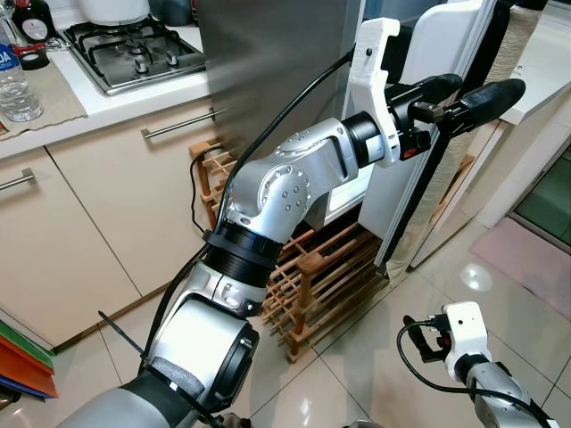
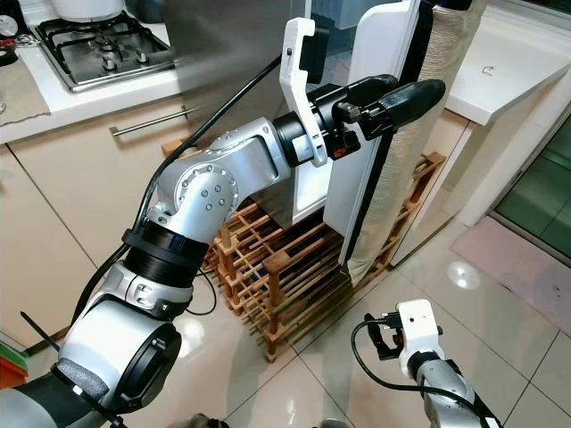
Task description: Restocking fridge
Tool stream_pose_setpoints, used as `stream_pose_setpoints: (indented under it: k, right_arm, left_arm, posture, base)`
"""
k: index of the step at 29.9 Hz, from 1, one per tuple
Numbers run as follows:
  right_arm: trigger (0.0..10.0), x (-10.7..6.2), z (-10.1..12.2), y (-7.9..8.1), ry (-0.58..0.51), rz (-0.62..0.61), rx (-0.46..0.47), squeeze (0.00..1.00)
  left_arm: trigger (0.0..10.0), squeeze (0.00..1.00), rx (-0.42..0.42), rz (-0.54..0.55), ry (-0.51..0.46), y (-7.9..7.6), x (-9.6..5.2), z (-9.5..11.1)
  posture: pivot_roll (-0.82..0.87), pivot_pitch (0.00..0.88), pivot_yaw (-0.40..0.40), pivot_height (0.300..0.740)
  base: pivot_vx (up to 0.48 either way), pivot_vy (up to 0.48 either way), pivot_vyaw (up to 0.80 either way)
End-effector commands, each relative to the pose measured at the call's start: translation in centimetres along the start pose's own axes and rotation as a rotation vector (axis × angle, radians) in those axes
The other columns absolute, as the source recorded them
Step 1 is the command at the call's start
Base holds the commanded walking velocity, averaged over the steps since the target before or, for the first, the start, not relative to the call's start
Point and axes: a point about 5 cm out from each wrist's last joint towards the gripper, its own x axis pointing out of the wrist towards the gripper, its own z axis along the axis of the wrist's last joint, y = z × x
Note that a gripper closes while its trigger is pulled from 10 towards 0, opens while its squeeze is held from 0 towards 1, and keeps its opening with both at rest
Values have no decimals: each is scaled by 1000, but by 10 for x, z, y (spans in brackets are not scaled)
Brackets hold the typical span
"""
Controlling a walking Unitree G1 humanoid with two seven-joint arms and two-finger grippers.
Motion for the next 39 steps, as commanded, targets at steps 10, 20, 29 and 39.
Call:
stream_pose_setpoints:
  k: [10, 20, 29, 39]
  right_arm:
    - [10000, 0, 1, -3, 6, 5, -11, 0]
    - [10000, 0, 1, -3, 6, 5, -11, 0]
    - [10000, 0, 1, -3, 6, 5, -11, 0]
    - [10000, 0, 1, -3, 6, 5, -11, 0]
  left_arm:
    - [10000, 0, -98, -252, -50, -67, 50, -6]
    - [10000, 0, -98, -252, -50, -67, 50, -6]
    - [10000, 0, -98, -252, -50, -67, 50, -6]
    - [10000, 0, -98, -252, -50, -67, 50, -6]
  posture:
    - [-150, 0, 14, 730]
    - [-150, 0, 14, 730]
    - [-150, 0, 14, 730]
    - [-150, 0, 14, 730]
  base:
    - [0, 0, 0]
    - [0, 0, 0]
    - [0, 0, 0]
    - [0, 0, 0]
